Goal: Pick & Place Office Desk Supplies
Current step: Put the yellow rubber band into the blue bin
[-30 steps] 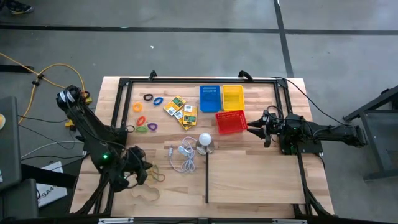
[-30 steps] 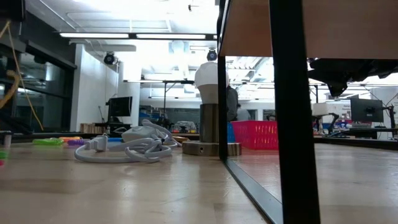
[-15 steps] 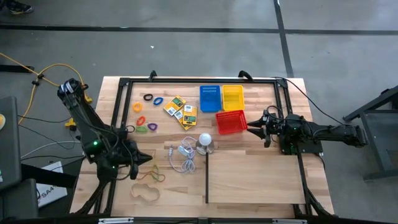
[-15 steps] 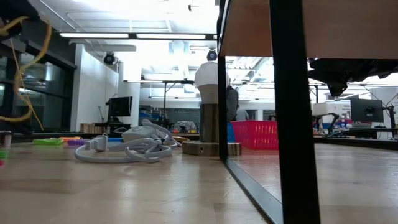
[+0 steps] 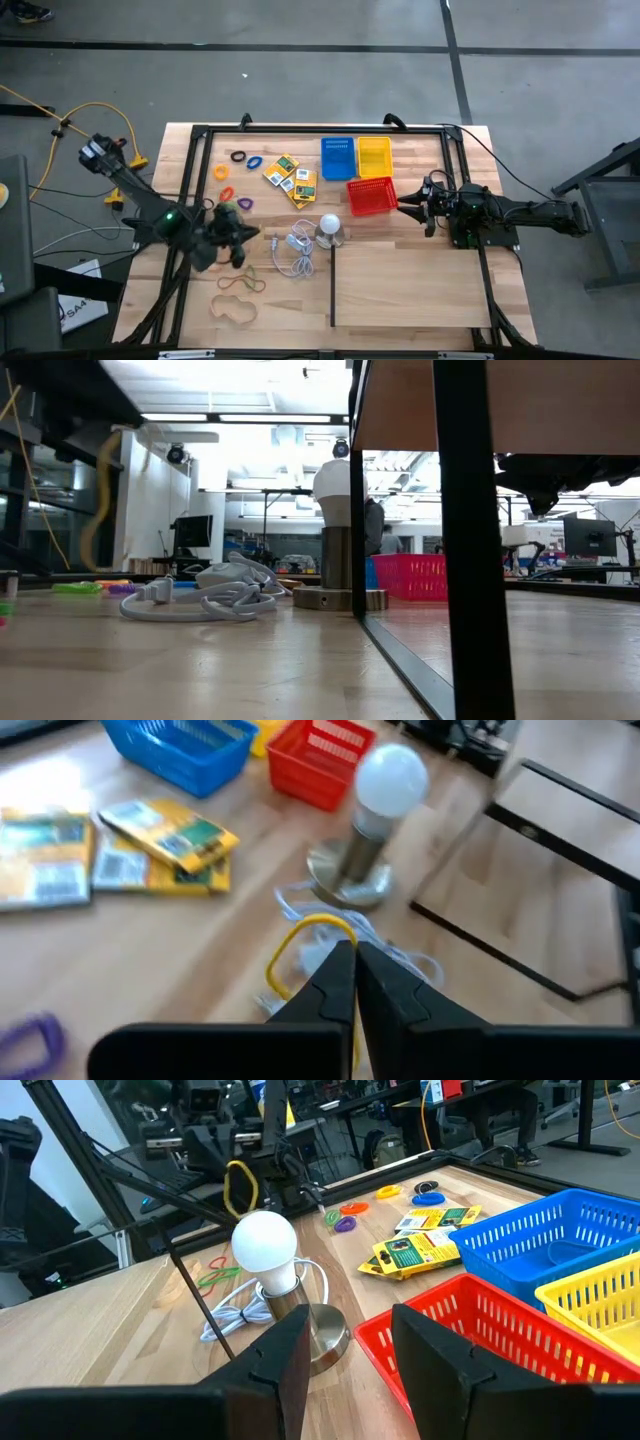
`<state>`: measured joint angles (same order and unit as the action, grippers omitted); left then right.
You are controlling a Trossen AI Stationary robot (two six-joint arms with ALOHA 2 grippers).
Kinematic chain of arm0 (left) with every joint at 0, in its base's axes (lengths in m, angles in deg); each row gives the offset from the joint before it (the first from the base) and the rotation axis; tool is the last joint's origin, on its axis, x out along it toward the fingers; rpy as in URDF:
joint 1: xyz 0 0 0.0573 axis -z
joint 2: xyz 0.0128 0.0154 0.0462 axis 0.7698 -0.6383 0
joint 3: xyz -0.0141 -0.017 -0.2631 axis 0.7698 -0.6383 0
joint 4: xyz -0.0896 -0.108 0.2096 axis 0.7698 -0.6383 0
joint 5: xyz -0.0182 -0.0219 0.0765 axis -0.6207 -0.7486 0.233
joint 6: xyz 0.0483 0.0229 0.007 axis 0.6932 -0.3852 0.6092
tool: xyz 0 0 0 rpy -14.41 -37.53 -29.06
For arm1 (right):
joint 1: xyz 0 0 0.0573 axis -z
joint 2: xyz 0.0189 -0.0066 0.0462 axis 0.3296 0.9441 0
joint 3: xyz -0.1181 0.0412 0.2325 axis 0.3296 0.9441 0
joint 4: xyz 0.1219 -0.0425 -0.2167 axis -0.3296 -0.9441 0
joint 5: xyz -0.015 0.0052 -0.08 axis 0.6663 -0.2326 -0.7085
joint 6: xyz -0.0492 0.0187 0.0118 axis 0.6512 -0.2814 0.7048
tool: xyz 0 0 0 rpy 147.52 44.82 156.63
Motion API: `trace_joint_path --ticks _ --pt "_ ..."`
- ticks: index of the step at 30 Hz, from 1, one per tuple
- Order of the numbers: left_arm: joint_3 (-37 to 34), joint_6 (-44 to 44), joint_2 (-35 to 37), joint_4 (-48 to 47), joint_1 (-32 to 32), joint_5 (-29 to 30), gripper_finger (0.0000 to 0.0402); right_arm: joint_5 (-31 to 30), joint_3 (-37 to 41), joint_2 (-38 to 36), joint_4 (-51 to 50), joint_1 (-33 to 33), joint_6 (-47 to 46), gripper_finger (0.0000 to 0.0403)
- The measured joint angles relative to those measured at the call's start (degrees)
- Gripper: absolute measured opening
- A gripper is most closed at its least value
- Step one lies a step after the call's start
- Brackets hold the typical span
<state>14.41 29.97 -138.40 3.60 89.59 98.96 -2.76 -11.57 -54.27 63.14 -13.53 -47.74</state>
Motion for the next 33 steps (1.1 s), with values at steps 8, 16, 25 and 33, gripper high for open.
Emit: trace_joint_path --ticks 8,16,25,33 --pt "0.0 20.0 0.0 11.2 -16.9 -9.3 0.0001 0.0 0.0 0.0 0.0 0.0 0.0 0.013" --pt "0.0 31.6 0.0 16.4 -30.2 -13.5 0.0001 0.0 0.0 0.0 0.0 0.0 0.0 0.013" --pt "0.0 40.6 0.0 20.7 -43.1 -13.4 0.0001 0.0 0.0 0.0 0.0 0.0 0.0 0.013" --pt "0.0 43.3 0.0 21.2 -50.5 -13.5 0.0001 0.0 0.0 0.0 0.0 0.0 0.0 0.013"
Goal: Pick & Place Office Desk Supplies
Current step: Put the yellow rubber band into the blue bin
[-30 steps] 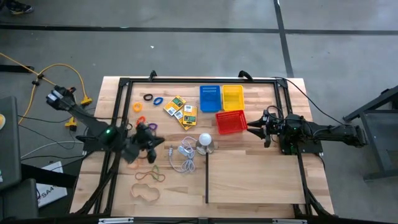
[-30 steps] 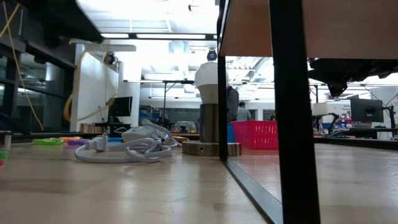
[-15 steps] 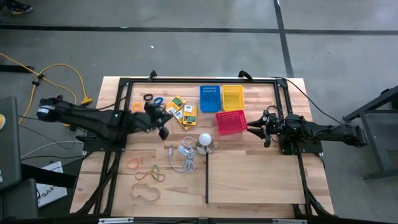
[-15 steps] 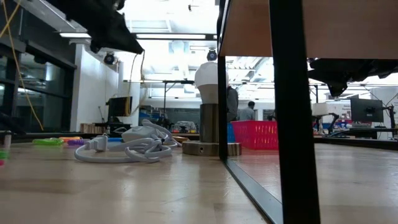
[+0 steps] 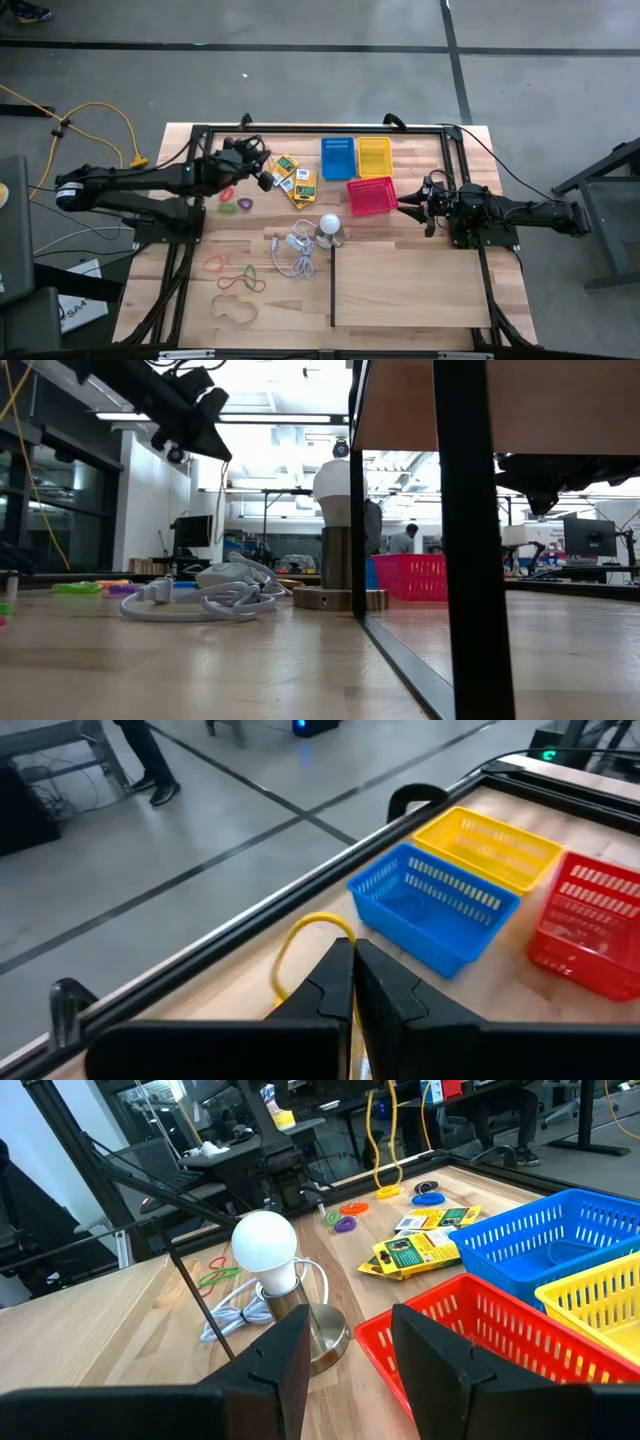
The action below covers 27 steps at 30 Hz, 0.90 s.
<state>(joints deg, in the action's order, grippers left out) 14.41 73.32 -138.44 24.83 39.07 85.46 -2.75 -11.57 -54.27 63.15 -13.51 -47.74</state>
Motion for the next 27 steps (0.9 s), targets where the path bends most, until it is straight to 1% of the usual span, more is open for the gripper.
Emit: trace_joint_path --ticks 11,15,19,22,27 --pt "0.0 0.1 -0.1 0.0 -1.1 -2.7 0.0001 0.0 0.0 0.0 0.0 0.0 0.0 0.013" --pt "0.0 0.0 -2.1 2.2 -1.9 -4.4 0.0001 0.0 0.0 0.0 0.0 0.0 0.0 0.013" --pt "0.0 1.4 -6.2 8.5 -4.1 -8.1 0.0001 0.0 0.0 0.0 0.0 0.0 0.0 0.013" --pt "0.0 3.5 -10.3 15.2 -5.9 -11.3 0.0001 0.0 0.0 0.0 0.0 0.0 0.0 0.013" --pt "0.0 4.2 -18.0 26.5 -9.2 -17.4 0.0001 0.0 0.0 0.0 0.0 0.0 0.0 0.013"
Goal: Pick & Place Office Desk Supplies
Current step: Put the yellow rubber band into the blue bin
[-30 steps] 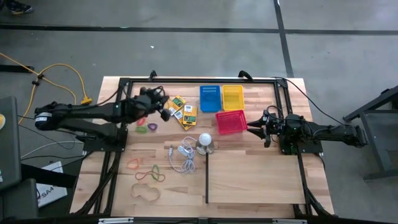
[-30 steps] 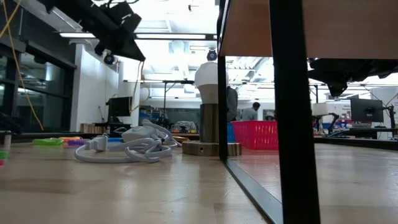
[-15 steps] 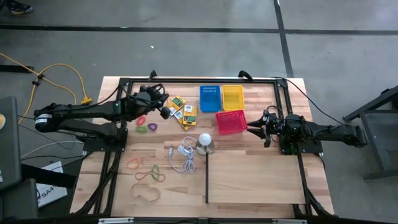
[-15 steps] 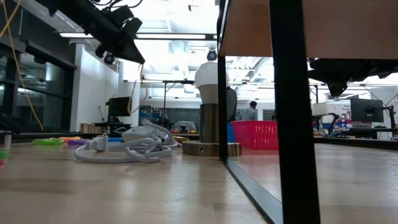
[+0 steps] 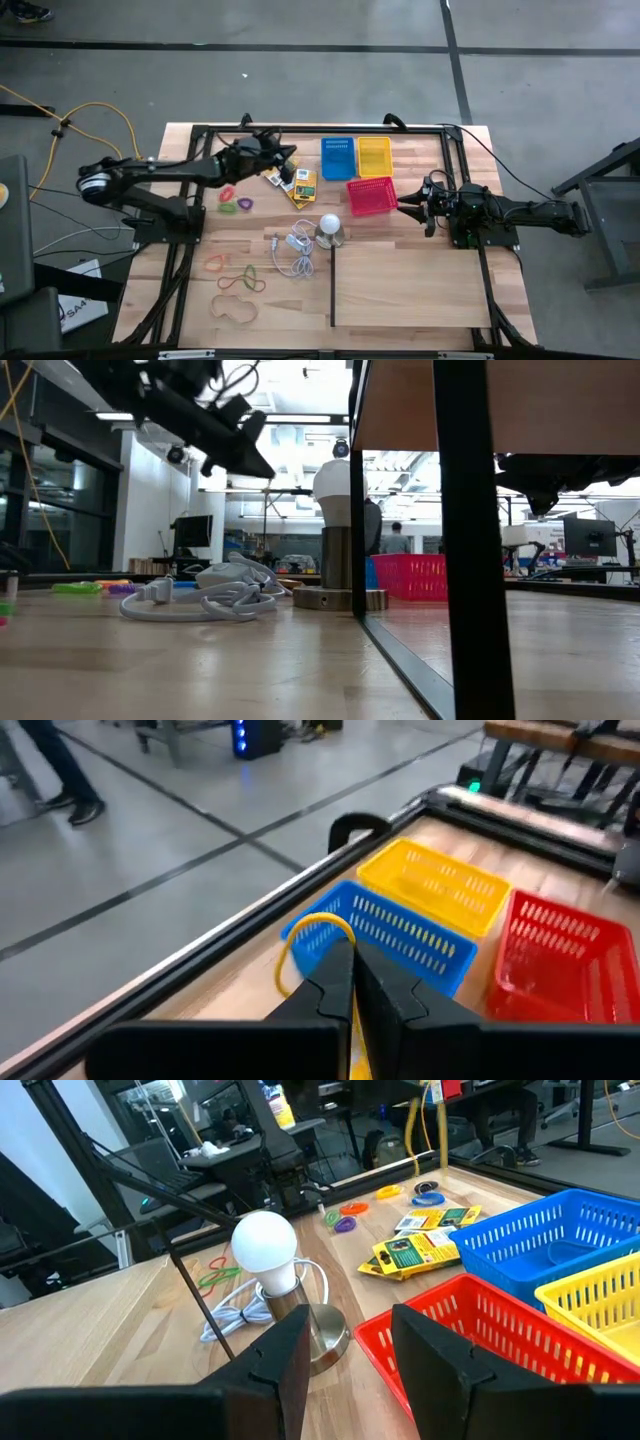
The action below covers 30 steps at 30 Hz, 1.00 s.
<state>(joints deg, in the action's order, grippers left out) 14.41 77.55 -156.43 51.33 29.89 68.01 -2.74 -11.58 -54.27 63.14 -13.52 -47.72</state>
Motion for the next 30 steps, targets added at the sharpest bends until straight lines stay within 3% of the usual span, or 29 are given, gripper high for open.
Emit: trace_joint_path --ticks 8,30 --pt "4.9 -0.9 -10.5 6.5 -3.8 -7.7 0.0001 0.0 0.0 0.0 0.0 0.0 0.0 0.013" --pt "26.4 6.1 -27.3 6.0 -3.8 -10.9 0.0001 0.0 0.0 0.0 0.0 0.0 0.0 0.013"
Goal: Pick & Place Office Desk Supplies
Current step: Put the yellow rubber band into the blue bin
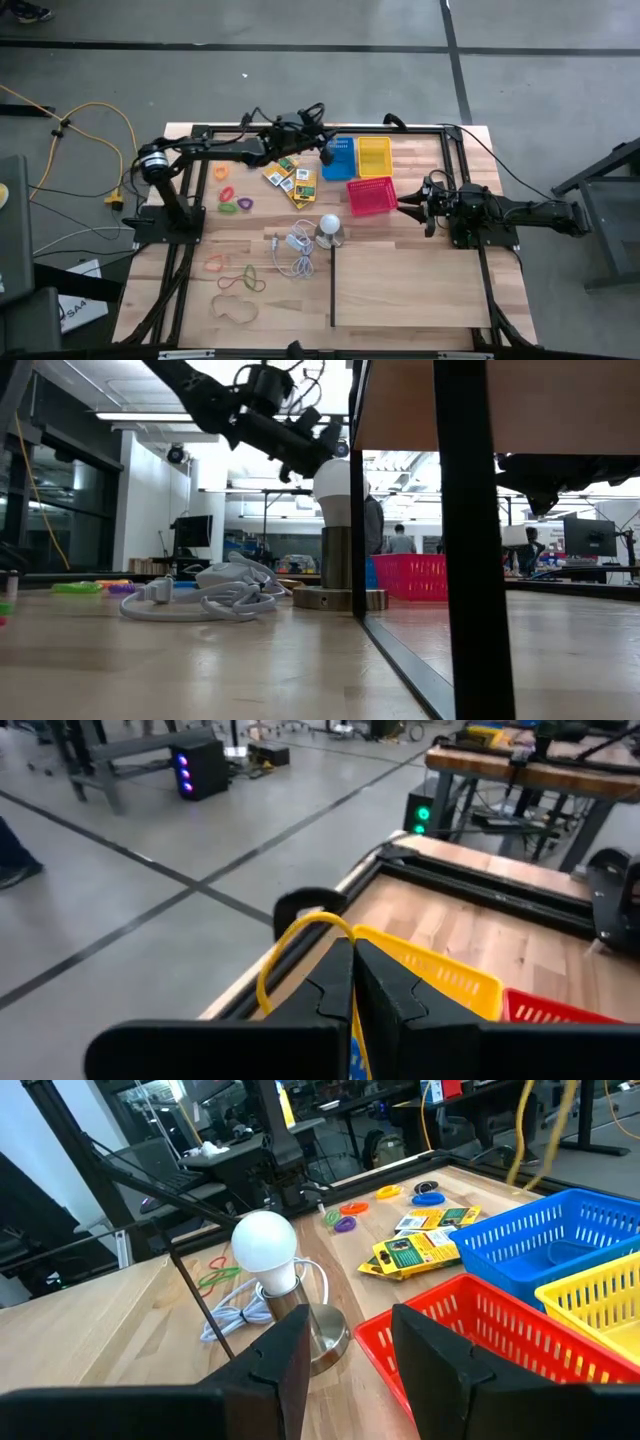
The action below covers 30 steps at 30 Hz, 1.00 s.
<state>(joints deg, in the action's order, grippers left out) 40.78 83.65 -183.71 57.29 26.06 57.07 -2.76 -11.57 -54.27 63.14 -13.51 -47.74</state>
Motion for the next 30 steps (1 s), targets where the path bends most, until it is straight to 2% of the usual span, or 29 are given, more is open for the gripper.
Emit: trace_joint_path --ticks 7,15,22,30 --pt "2.2 -0.9 -4.4 -0.2 -0.1 -1.3 0.0001 0.0 0.0 0.0 0.0 0.0 0.0 0.013" --pt "2.2 -2.3 -4.6 -5.9 -0.1 -1.3 0.0001 0.0 0.0 0.0 0.0 0.0 0.0 0.013" --pt "2.1 -2.4 -6.7 -5.6 -0.1 -5.3 0.0001 0.0 0.0 0.0 0.0 0.0 0.0 0.013" --pt "2.1 -3.0 -7.3 -5.7 -0.4 -5.9 0.0001 0.0 0.0 0.0 0.0 0.0 0.0 0.013"
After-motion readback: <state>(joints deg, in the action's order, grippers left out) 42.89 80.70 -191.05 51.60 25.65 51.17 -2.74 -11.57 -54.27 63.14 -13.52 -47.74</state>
